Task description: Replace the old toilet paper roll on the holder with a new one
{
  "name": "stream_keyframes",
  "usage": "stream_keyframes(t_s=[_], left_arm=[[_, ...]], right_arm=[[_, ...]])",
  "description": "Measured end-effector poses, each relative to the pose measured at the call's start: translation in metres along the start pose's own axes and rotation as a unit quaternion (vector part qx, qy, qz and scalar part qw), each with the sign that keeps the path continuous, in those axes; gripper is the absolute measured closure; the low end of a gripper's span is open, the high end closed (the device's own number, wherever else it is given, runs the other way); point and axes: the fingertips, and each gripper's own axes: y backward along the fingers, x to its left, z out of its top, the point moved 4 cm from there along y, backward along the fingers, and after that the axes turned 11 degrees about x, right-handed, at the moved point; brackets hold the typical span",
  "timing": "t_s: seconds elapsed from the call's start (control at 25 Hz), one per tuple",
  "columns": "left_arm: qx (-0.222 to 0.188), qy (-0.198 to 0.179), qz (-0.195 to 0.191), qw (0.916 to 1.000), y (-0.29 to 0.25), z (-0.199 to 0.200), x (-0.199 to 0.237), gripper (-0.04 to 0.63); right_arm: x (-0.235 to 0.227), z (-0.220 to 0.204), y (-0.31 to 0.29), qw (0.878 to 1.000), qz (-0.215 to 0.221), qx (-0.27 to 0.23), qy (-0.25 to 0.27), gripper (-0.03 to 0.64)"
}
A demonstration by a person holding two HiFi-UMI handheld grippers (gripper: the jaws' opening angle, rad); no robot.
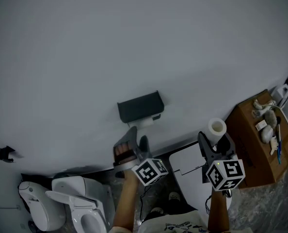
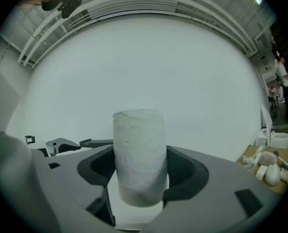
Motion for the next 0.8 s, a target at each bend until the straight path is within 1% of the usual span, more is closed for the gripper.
stream_keyframes(t_s=[0.08, 0.2, 0.28, 0.32, 0.44, 0.68, 0.72, 0.8], left_arm=[[0.017, -0.034, 0.006, 0.9992, -0.007, 0.002, -0.005, 0.327], [0.04, -0.092, 0.023, 0.9947, -0.022, 0.003, -0.013, 0.327], [0.043, -0.115, 0.027, 0.9921, -0.033, 0.005, -0.017, 0.327], [0.042, -0.117, 0.023, 0.9919, -0.037, 0.006, -0.019, 0.327], [0.035, -0.108, 0.009, 0.9935, -0.047, 0.01, -0.024, 0.327], [0.049, -0.113, -0.006, 0.9923, -0.058, 0.015, -0.034, 0.33], [0.051, -0.114, -0.005, 0.9922, -0.059, 0.015, -0.034, 0.331], [0.053, -0.122, 0.011, 0.9911, -0.062, 0.017, -0.031, 0.345]], right_arm=[[-0.003, 0.001, -0.002, 1.0, -0.003, -0.001, 0.0, 0.305], [-0.008, 0.002, -0.002, 1.0, -0.009, -0.001, 0.0, 0.305], [-0.011, 0.001, -0.003, 1.0, -0.012, 0.0, 0.0, 0.305], [-0.013, 0.001, -0.004, 1.0, -0.013, 0.001, -0.001, 0.305], [-0.017, -0.001, -0.005, 1.0, -0.017, 0.003, -0.002, 0.305], [-0.024, -0.003, -0.007, 1.0, -0.02, 0.006, -0.005, 0.305], [-0.025, -0.002, -0.008, 1.0, -0.019, 0.006, -0.007, 0.305], [-0.027, -0.002, -0.01, 1.0, -0.018, 0.006, -0.009, 0.305]])
